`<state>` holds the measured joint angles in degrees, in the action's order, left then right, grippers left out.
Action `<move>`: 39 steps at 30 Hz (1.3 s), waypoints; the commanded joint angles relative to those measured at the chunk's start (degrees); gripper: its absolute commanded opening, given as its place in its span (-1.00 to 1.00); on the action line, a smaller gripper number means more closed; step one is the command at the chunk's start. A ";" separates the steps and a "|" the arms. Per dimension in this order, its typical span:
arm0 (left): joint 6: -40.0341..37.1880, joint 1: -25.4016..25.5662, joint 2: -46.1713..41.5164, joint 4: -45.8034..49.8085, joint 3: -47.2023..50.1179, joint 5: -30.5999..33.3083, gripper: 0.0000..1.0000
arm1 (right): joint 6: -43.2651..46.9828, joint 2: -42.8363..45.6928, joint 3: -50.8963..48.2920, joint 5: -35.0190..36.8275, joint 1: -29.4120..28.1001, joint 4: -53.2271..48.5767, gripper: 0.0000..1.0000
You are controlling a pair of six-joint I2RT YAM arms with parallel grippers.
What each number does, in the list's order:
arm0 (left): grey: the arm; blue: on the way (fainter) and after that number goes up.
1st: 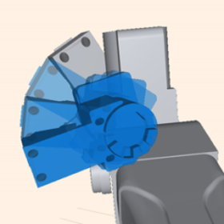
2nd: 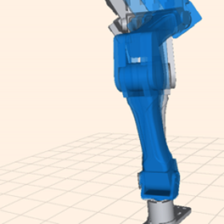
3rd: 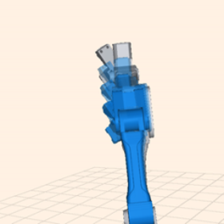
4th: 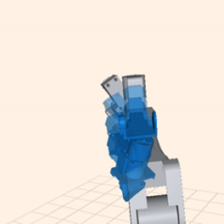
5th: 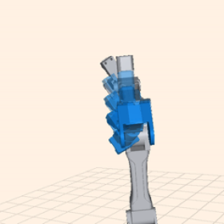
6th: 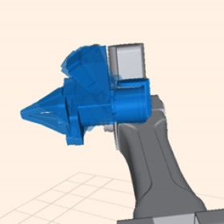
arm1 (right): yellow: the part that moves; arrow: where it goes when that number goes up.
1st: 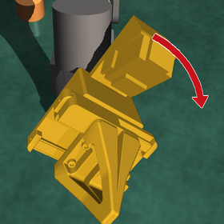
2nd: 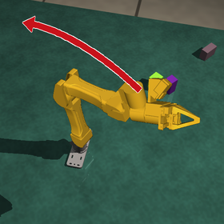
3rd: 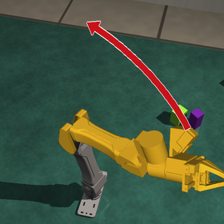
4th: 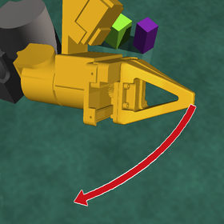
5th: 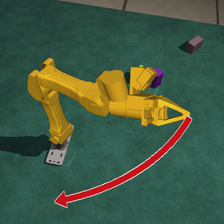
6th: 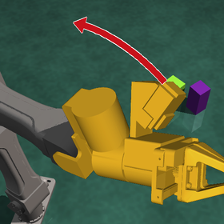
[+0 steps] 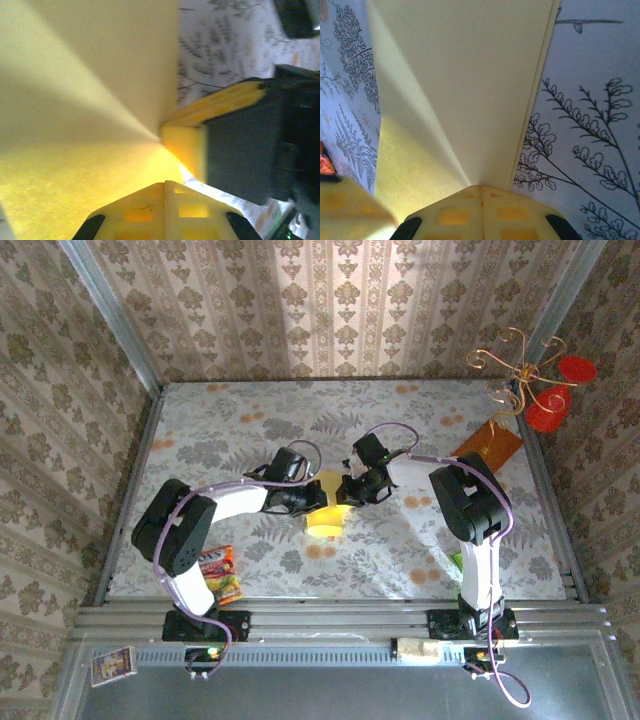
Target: Fold a paper plane with a square sheet of paper (pick it up from the middle)
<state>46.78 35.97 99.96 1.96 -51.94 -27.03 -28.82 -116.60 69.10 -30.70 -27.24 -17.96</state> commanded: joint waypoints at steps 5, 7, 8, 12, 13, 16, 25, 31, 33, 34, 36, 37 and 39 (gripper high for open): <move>3.06 -0.35 2.41 -6.30 1.93 4.82 -1.00 | 0.86 -9.35 -5.46 16.05 -0.09 -9.99 -0.85; 3.30 -0.41 2.94 -6.21 2.21 6.27 -1.00 | 1.05 -9.60 -5.25 16.23 -0.09 -10.40 -0.85; 3.59 -0.38 3.09 -6.18 2.68 7.00 -1.00 | 1.17 -9.74 -5.21 16.50 -0.05 -10.60 -0.85; 5.24 -0.88 2.48 -8.41 6.97 8.66 -1.00 | 1.31 -10.10 -4.89 17.13 0.03 -11.05 -0.85; 5.85 -1.10 2.00 -9.40 8.39 8.70 -1.00 | 1.31 -10.27 -4.87 17.29 0.00 -11.13 -0.85; 7.54 -2.18 -0.24 -10.22 12.60 9.85 -1.00 | 1.13 -10.69 -4.74 17.78 0.09 -11.22 -0.85; 7.72 -4.14 -9.78 -12.26 20.88 11.23 -1.00 | 0.77 -11.02 -4.97 18.04 0.09 -10.71 -0.85; 4.24 -0.40 -14.00 -16.84 18.72 10.57 -1.00 | 0.61 -10.96 -5.53 17.70 0.09 -9.96 -0.86; 4.41 -0.37 -12.06 -19.00 17.37 9.85 -1.00 | 0.47 -11.03 -5.59 17.60 0.07 -9.70 -0.86; 4.50 -0.44 -10.61 -19.40 16.44 9.31 -1.00 | 0.51 -11.11 -5.59 17.50 0.09 -9.55 -0.86; 5.13 -0.46 -6.80 -18.71 13.94 8.41 -1.00 | 0.48 -11.22 -5.61 17.51 0.09 -9.51 -0.86; 5.44 -0.44 -5.26 -18.50 12.79 7.94 -1.00 | 0.52 -11.11 -5.61 17.51 0.09 -9.48 -0.86; 6.39 -0.46 -2.39 -19.81 11.72 7.37 -1.00 | 0.52 -11.03 -5.72 17.59 0.09 -9.47 -0.86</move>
<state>52.86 35.57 94.17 -16.64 -38.59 -18.22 -28.64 -116.90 69.45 -30.72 -27.24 -18.33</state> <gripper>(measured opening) 0.051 0.074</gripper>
